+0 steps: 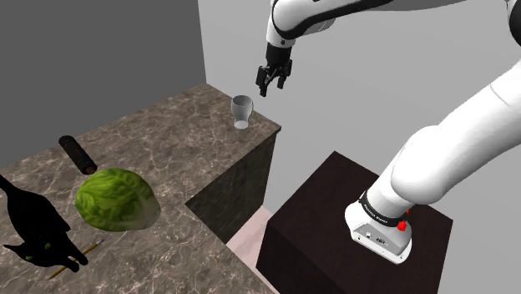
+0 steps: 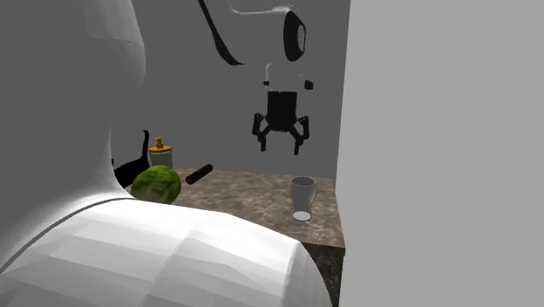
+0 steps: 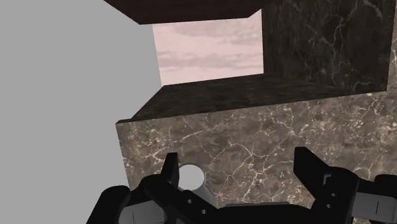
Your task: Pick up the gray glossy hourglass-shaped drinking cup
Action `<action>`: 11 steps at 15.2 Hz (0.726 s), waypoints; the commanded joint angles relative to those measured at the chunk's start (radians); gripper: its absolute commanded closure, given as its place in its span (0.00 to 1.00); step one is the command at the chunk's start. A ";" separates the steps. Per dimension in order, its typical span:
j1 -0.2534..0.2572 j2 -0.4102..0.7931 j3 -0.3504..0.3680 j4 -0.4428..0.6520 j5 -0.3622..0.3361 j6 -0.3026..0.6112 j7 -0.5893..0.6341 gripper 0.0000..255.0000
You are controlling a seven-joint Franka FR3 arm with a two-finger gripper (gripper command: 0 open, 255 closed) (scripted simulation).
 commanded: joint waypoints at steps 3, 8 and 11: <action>0.000 0.157 -0.002 0.081 0.014 0.083 -0.004 0.00; -0.003 0.346 -0.004 0.211 0.034 0.149 -0.013 0.00; -0.006 0.461 -0.003 0.306 0.046 0.174 -0.017 0.00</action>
